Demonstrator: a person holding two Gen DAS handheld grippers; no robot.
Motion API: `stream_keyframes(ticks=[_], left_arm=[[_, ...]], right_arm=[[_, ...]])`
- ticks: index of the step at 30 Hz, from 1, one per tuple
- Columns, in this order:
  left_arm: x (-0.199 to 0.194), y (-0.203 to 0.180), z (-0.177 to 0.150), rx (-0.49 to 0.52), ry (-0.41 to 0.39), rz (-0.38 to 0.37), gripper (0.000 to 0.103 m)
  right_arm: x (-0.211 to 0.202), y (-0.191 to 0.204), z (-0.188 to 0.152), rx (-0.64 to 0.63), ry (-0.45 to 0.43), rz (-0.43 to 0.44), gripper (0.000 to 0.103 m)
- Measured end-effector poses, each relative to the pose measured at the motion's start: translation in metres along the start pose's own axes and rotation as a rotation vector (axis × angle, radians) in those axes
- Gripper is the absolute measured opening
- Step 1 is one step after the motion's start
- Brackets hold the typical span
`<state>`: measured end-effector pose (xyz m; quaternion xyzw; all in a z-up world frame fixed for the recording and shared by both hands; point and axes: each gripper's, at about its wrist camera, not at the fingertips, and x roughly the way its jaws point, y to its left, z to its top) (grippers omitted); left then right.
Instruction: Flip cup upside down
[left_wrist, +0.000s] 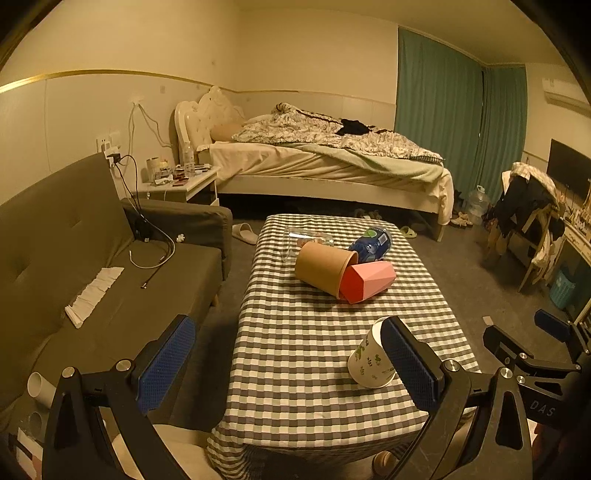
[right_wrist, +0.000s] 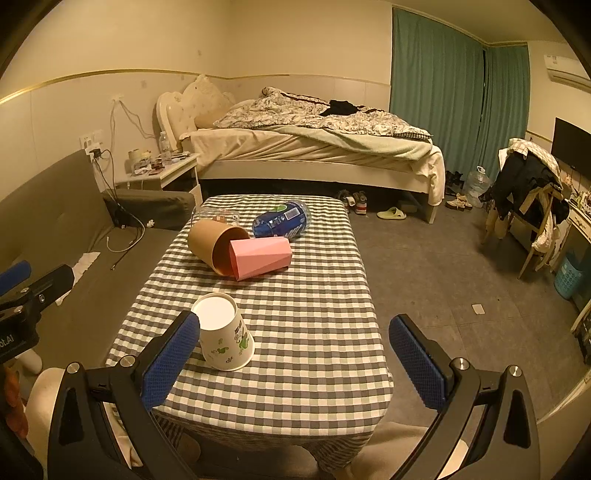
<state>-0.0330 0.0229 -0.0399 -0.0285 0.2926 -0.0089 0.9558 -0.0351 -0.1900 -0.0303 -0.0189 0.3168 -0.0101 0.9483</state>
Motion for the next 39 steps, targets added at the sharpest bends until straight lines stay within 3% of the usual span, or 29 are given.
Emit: stream_keyframes(ticks=[39], left_arm=[[-0.0002,0.0002,-0.0034,0.022,0.020,0.007,0.103]], right_arm=[[0.0050,0.0046,-0.0056,-0.005,0.016,0.010,0.103]])
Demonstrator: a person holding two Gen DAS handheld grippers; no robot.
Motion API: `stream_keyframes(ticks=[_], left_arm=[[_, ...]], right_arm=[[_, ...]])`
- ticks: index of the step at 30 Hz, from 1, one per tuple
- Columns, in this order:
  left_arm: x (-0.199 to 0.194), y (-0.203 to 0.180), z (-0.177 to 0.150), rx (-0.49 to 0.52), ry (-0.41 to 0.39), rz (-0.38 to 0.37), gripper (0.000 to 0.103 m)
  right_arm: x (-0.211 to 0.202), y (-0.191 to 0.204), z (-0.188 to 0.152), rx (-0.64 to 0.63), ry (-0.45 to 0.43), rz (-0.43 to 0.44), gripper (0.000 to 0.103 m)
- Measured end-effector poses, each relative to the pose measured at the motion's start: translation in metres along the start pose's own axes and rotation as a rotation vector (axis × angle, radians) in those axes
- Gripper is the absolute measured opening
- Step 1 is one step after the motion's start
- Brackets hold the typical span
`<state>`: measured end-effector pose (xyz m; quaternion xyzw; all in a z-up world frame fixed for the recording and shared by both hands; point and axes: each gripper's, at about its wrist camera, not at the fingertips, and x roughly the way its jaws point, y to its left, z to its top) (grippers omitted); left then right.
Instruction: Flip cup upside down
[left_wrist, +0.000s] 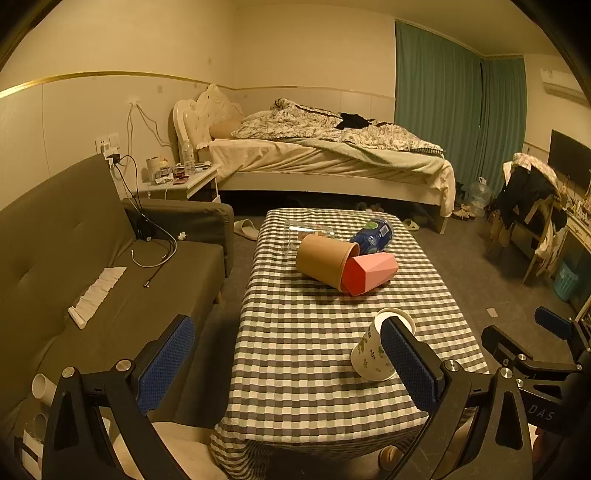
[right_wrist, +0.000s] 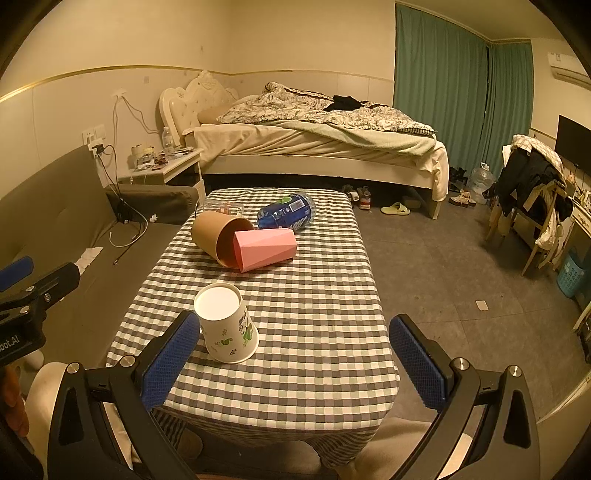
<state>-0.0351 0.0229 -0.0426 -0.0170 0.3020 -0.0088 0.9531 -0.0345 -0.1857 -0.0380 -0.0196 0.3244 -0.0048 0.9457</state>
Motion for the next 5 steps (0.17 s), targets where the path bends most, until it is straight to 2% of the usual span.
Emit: stream_keyframes(ticks=[5], left_arm=[[0.0003,0.0021,-0.0008,0.002,0.004,0.003,0.103]], right_arm=[[0.0000,0.0000,-0.0001,0.000,0.000,0.000,0.103]])
